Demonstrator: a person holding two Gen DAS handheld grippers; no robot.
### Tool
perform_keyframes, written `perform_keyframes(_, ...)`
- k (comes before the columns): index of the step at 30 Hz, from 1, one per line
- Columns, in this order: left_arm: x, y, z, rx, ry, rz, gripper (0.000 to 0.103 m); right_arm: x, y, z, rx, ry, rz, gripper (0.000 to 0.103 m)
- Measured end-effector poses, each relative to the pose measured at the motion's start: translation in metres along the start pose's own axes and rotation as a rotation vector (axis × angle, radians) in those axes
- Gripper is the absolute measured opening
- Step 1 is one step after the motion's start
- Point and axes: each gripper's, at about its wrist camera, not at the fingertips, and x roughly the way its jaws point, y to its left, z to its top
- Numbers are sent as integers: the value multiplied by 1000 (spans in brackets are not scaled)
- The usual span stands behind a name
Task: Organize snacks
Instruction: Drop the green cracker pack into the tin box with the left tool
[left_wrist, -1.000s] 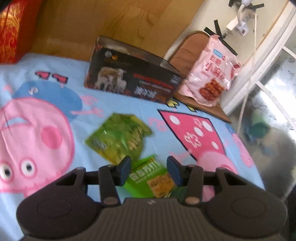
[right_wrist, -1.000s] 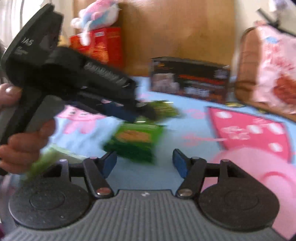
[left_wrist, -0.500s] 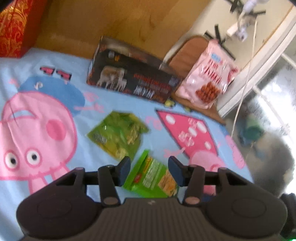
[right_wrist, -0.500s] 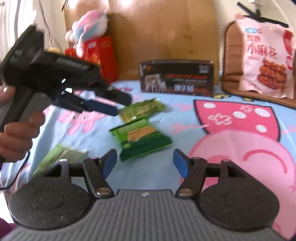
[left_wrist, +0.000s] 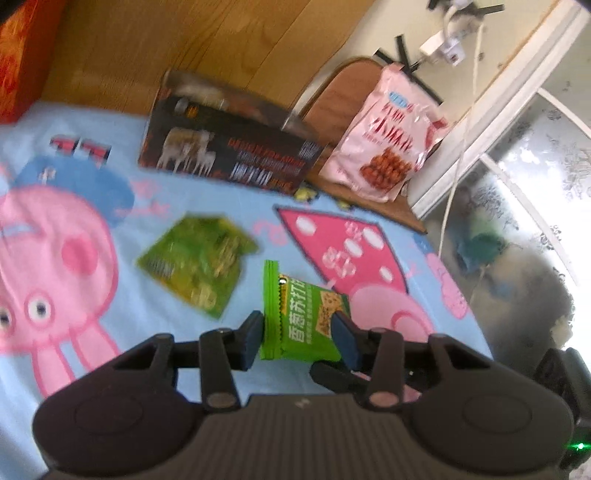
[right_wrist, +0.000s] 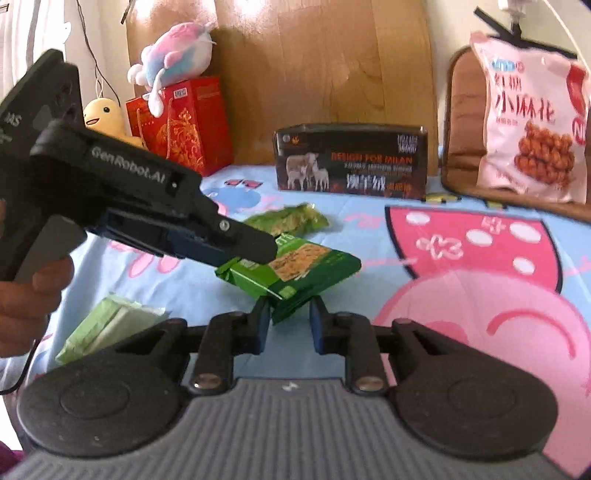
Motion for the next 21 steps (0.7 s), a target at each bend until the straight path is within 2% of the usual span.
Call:
perform_keyframes(8,-3,-7,64,56,-94,19,40,7,-12,49,-41,-139,-14,26)
perform_keyframes(12,9,-4,106,76,-145,49,40,31,-22,80,-49,-179,-17,26)
perform_keyframes(16,37,4,154,89,-185,95,44,66,-33,112,-71,-219,-53,27)
perform_keyframes(17,44,8,160,86,-183,108,45,77,-37,119,-73,-220,-68,31)
perform_keyframes(19,54,22,166,44,-161,140,45,98,-48,130,-68,-208,-129,32)
perform_keyframes(21,51,32,159,25,-157,106,45,106,-60,132,-24,-179,-156,33)
